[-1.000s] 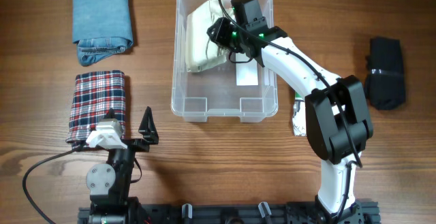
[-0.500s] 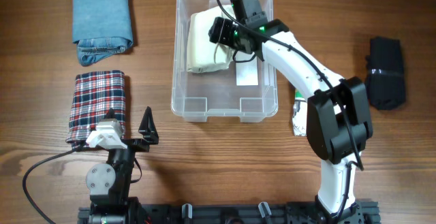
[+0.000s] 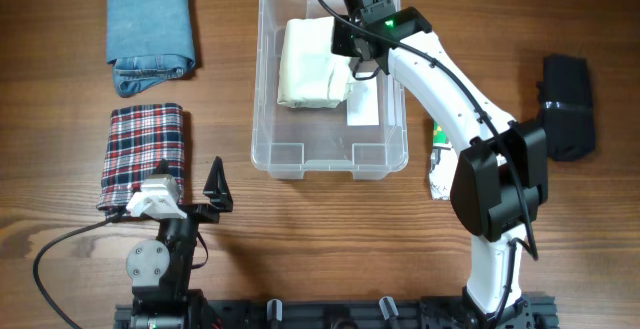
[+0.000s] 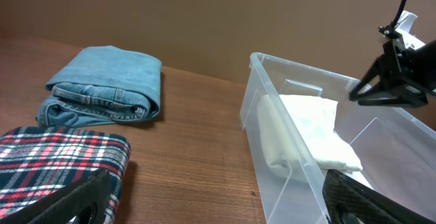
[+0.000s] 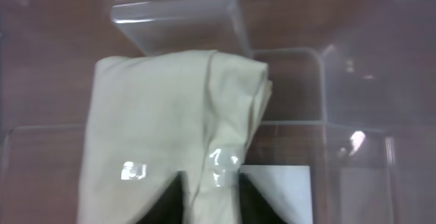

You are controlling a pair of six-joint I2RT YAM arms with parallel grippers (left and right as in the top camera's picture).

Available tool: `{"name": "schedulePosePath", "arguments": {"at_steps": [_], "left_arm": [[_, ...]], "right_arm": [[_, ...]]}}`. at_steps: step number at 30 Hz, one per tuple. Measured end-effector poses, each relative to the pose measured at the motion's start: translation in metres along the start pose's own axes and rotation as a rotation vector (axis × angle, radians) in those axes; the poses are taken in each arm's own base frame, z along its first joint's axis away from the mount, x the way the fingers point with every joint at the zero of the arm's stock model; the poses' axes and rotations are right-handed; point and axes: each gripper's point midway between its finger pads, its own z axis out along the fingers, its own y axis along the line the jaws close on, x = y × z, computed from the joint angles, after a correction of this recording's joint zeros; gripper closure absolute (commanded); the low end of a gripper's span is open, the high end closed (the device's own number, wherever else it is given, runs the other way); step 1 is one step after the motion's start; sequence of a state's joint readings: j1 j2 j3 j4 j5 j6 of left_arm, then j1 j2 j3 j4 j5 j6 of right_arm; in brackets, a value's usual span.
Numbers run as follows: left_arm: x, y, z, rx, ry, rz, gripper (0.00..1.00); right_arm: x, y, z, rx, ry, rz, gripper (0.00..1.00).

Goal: Pack container
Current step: 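Lower the cream cloth into the bin's upper left and release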

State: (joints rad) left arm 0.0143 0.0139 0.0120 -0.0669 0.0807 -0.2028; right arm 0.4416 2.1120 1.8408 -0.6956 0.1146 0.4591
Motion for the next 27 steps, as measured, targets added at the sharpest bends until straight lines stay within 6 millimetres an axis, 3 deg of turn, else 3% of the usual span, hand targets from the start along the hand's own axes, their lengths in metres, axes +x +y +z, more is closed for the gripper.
{"name": "schedulePosePath", "arguments": {"at_steps": [11, 17, 27], "left_arm": [[0.000, 0.000, 0.000, 0.000, 0.000, 0.000, 0.00], [0.000, 0.000, 0.000, 0.000, 0.000, 0.000, 0.00], [0.000, 0.000, 0.000, 0.000, 0.000, 0.000, 0.00]], "right_arm": [[0.007, -0.013, 0.001, 0.069, 0.022, -0.027, 0.96], [0.021, -0.019, 0.016, 0.094, 0.070, -0.047, 0.95], [0.046, -0.004, 0.034, 0.095, 0.123, -0.104, 0.95]]}}
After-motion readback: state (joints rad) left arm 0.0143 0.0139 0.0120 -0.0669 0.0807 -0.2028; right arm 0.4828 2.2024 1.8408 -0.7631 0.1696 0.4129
